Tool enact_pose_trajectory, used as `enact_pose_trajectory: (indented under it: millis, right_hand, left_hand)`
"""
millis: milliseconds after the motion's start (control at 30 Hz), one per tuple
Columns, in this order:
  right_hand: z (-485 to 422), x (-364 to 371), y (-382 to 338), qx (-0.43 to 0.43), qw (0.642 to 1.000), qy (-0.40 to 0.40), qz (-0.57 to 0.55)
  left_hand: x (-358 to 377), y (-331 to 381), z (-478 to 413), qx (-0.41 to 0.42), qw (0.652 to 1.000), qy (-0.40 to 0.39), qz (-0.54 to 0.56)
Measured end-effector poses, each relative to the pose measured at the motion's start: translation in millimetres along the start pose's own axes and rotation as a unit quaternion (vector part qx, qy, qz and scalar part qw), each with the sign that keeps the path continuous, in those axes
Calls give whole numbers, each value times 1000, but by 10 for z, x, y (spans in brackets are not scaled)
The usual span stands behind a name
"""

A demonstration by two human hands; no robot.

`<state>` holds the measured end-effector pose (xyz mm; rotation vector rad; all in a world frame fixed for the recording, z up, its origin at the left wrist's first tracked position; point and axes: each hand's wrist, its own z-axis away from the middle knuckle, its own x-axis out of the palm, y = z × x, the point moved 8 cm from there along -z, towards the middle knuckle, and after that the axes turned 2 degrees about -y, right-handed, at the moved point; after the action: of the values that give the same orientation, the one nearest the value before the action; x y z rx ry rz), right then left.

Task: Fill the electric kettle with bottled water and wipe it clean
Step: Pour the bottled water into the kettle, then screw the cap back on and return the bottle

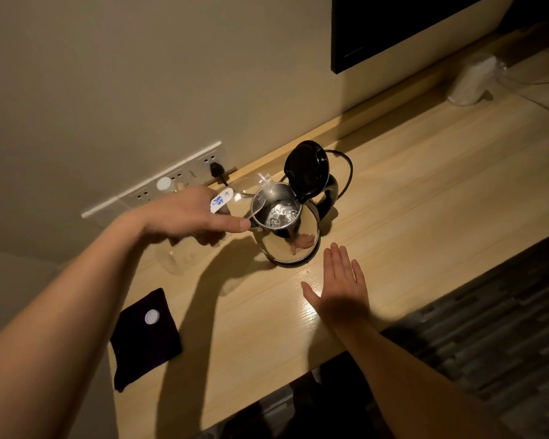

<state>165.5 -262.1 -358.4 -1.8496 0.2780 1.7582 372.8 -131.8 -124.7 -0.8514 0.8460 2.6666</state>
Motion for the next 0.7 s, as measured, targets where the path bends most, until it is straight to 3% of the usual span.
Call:
enact_pose_trajectory:
  millis: [67,133,267,400,467,567,700]
  right_hand:
    - [-40,62,29,11,998,-67,-12]
    - [-54,65,61,14,995,-96,-39]
    - [-11,-148,81,50,976,-104,-186]
    - [202,-696,-124,140,917,-57,-368]
    - [284,-1009,-520,125,868,-68,-476]
    - [220,-1376,-1224,70,789,-159,-589]
    - [52,-1568,-1949,-29,772,-274,-573]
  left_hand:
    - [158,-145,135,51,992,79,83]
    - [354,-364,252,50,975,138,166]
    - [788,-716,429,19,935,216,280]
    - [1115,-891,548,9,899,248,360]
    - [1234,-966,609,6,883,255,394]
    - [1334,-1062,722,4,872,272,407]
    - [1315,-1154,855,19,842,293,453]
